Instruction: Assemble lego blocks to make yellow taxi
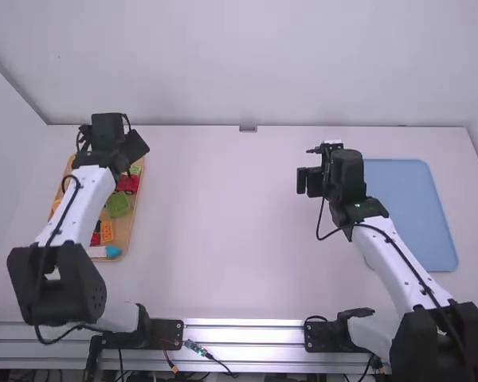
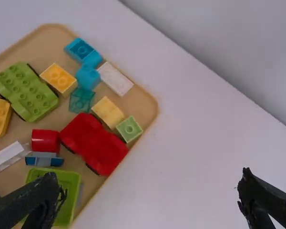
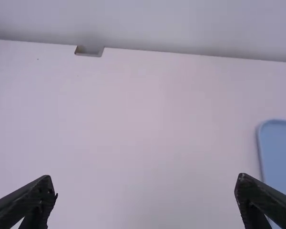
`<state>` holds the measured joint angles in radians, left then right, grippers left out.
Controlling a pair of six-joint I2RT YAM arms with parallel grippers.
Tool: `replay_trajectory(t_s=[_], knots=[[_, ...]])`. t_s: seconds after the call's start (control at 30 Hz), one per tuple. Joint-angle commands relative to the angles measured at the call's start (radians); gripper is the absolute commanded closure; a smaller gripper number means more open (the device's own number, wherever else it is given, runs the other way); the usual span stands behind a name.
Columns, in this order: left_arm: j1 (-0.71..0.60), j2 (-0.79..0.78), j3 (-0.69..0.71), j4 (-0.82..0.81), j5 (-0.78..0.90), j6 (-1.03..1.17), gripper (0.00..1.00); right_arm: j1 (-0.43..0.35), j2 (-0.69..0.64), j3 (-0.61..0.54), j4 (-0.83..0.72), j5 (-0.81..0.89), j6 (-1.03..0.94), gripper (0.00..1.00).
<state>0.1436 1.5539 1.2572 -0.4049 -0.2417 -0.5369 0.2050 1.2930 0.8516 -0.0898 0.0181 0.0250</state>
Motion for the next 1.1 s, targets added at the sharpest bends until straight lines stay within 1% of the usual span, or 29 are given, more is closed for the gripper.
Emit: replay_trajectory(t_s=[0.0, 0.03, 0.1, 0.13, 0.2, 0.3, 0.57, 0.7, 0.8, 0.9, 1.07], knots=[[0.071, 0.084, 0.106, -0.042, 0.085, -0.045, 0.01, 0.005, 0.009, 0.035, -0.005, 0.005, 0.006, 0.00], [0.107, 0.137, 0.167, -0.088, 0.104, -0.074, 0.01, 0.005, 0.009, 0.035, -0.005, 0.005, 0.005, 0.00], [0.125, 0.165, 0.200, -0.118, 0.097, -0.097, 0.01, 0.005, 0.008, 0.035, -0.006, 0.005, 0.005, 0.00], [0.161, 0.220, 0.261, -0.167, 0.085, -0.139, 0.01, 0.005, 0.009, 0.035, -0.006, 0.005, 0.005, 0.00], [0.203, 0.283, 0.324, -0.200, 0.093, -0.184, 0.01, 0.006, 0.008, 0.035, -0.010, 0.005, 0.005, 0.00], [0.246, 0.333, 0.363, -0.210, 0.098, -0.235, 0.01, 0.008, 0.008, 0.035, -0.018, 0.006, 0.005, 0.00], [0.402, 0.433, 0.372, -0.235, 0.108, -0.454, 0.01, 0.018, 0.008, 0.035, -0.026, 0.006, 0.005, 0.00], [0.462, 0.453, 0.368, -0.229, 0.173, -0.469, 0.01, 0.018, 0.008, 0.035, -0.024, 0.005, 0.005, 0.00], [0.479, 0.453, 0.358, -0.204, 0.190, -0.469, 0.01, 0.019, 0.008, 0.035, -0.023, 0.005, 0.005, 0.00], [0.477, 0.453, 0.357, -0.213, 0.221, -0.469, 0.01, 0.018, 0.008, 0.035, -0.026, 0.005, 0.005, 0.00], [0.479, 0.453, 0.357, -0.217, 0.303, -0.454, 0.01, 0.019, 0.008, 0.035, -0.026, 0.005, 0.006, 0.00]])
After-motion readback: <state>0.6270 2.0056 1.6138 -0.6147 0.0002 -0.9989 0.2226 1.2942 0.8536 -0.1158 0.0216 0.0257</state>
